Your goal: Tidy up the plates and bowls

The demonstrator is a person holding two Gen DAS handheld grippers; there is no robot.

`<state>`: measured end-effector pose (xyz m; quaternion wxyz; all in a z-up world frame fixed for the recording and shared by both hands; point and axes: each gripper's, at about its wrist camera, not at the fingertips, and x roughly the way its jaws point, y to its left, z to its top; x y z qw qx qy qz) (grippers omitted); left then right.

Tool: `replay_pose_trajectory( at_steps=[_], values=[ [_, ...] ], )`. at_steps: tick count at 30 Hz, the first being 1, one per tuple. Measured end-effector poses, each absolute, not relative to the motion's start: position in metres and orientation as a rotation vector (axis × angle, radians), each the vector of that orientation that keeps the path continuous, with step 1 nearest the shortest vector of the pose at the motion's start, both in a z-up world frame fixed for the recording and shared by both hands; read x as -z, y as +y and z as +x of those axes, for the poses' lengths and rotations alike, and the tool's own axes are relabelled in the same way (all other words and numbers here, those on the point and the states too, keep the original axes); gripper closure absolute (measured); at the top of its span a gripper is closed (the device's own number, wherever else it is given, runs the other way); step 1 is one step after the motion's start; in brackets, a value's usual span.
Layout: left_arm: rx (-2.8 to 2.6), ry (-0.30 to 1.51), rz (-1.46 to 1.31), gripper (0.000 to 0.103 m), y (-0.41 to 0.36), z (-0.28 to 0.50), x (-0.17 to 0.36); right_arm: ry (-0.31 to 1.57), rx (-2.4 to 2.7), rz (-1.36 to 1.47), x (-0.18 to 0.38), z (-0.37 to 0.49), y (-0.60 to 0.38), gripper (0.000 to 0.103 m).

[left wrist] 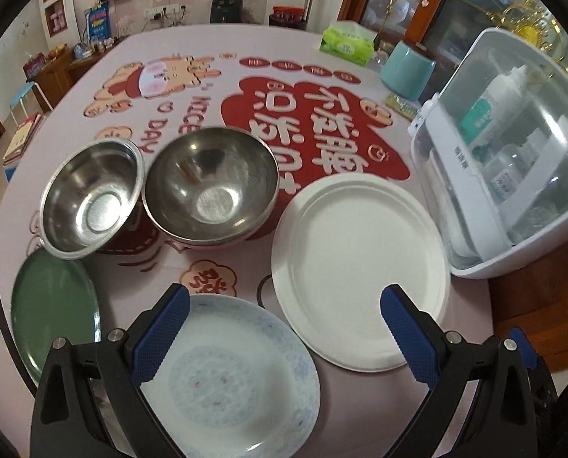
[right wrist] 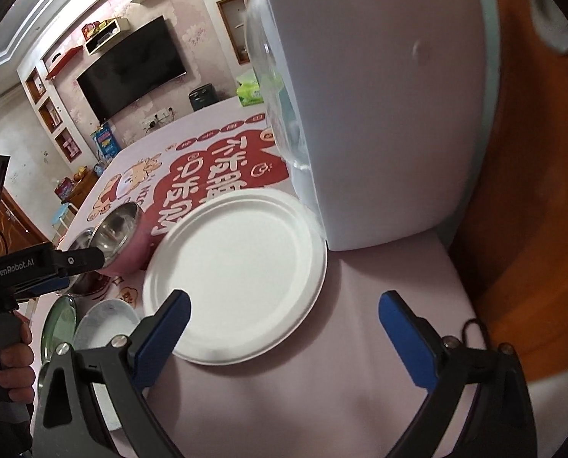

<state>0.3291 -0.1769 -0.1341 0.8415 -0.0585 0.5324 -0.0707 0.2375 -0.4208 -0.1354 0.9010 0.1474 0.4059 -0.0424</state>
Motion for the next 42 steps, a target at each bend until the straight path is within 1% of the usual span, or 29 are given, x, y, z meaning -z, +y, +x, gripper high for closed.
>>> replay_pose_trajectory(
  at_steps=[3,5,9,13,15,17,20,21,22,24,26,28,30,31,33,34,35,36,39,41,42],
  values=[
    [0.143,1.149,-0.134,0.003,-0.180,0.336,0.148,0.859,0.055,0.327,0.151,0.246,-0.423,0.005],
    [0.134,1.163,-0.135,0.003,-0.183,0.341,0.157,0.871,0.041,0.340,0.159,0.251,-0.423,0.009],
    [0.124,1.187,-0.130,0.003,-0.186,0.350,0.172,0.895,0.021,0.376,0.174,0.259,-0.426,0.011],
    [0.124,1.207,-0.137,0.003,-0.187,0.358,0.184,0.916,0.006,0.389,0.183,0.264,-0.426,0.016],
    [0.128,1.211,-0.133,0.007,-0.189,0.362,0.189,0.927,0.011,0.404,0.188,0.265,-0.430,0.018],
    [0.132,1.217,-0.132,0.008,-0.190,0.364,0.193,0.939,0.013,0.419,0.192,0.266,-0.432,0.022],
    [0.138,1.234,-0.137,0.016,-0.191,0.369,0.199,0.957,0.018,0.431,0.197,0.268,-0.433,0.027],
    [0.143,1.243,-0.142,0.022,-0.191,0.370,0.202,0.960,0.018,0.436,0.198,0.268,-0.433,0.029],
    [0.146,1.252,-0.144,0.025,-0.192,0.372,0.204,0.966,0.017,0.444,0.200,0.269,-0.434,0.033],
    [0.152,1.271,-0.146,0.037,-0.192,0.375,0.208,0.977,0.017,0.456,0.203,0.271,-0.435,0.037],
    [0.161,1.283,-0.147,0.042,-0.193,0.378,0.213,0.975,0.019,0.456,0.204,0.271,-0.435,0.041],
    [0.166,1.293,-0.145,0.043,-0.194,0.381,0.216,0.974,0.014,0.457,0.204,0.272,-0.435,0.043],
    [0.175,1.304,-0.144,0.051,-0.195,0.383,0.220,0.973,0.010,0.458,0.204,0.272,-0.435,0.046],
    [0.176,1.313,-0.142,0.058,-0.195,0.385,0.221,0.972,0.008,0.458,0.205,0.273,-0.435,0.048],
    [0.183,1.329,-0.146,0.068,-0.196,0.386,0.226,0.968,0.008,0.460,0.205,0.273,-0.436,0.050],
    [0.184,1.329,-0.146,0.068,-0.196,0.387,0.227,0.966,0.007,0.464,0.206,0.273,-0.436,0.051],
    [0.187,1.322,-0.143,0.072,-0.197,0.386,0.226,0.965,0.007,0.466,0.206,0.273,-0.436,0.053],
    [0.187,1.326,-0.139,0.073,-0.197,0.387,0.227,0.963,0.007,0.469,0.206,0.272,-0.437,0.054],
    [0.191,1.323,-0.141,0.073,-0.197,0.387,0.227,0.956,0.005,0.484,0.207,0.272,-0.440,0.062],
    [0.190,1.323,-0.140,0.073,-0.197,0.387,0.227,0.959,0.003,0.484,0.208,0.272,-0.440,0.070],
    [0.189,1.322,-0.139,0.073,-0.197,0.387,0.227,0.959,0.008,0.482,0.208,0.272,-0.440,0.071]
  ],
)
